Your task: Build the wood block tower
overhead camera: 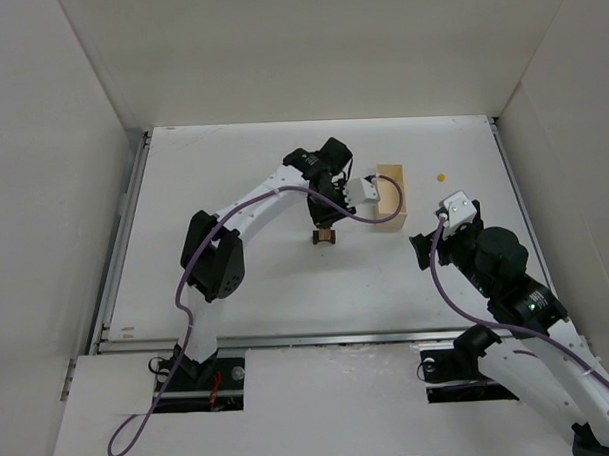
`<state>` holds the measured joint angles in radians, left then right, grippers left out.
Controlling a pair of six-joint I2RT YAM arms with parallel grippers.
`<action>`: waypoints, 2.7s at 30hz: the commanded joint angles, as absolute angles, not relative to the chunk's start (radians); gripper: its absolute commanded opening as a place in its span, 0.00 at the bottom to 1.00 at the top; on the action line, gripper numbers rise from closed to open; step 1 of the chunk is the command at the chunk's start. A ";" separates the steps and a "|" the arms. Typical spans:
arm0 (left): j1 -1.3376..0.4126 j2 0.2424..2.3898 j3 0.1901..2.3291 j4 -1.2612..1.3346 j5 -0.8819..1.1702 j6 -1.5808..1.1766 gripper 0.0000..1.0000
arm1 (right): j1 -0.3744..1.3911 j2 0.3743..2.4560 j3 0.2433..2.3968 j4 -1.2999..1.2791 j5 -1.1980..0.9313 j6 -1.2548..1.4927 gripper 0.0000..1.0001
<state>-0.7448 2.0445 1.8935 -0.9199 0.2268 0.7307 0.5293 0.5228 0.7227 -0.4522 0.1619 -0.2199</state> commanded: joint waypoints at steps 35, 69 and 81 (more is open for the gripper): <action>-0.758 2.023 1.872 -0.916 0.207 0.753 0.02 | 0.523 0.514 0.712 -0.422 0.170 -0.207 0.99; -0.758 2.033 1.862 -0.907 0.207 0.772 0.18 | 0.523 0.514 0.712 -0.422 0.170 -0.207 0.99; -0.758 2.033 1.853 -0.897 0.207 0.772 0.32 | 0.523 0.514 0.712 -0.422 0.170 -0.207 0.99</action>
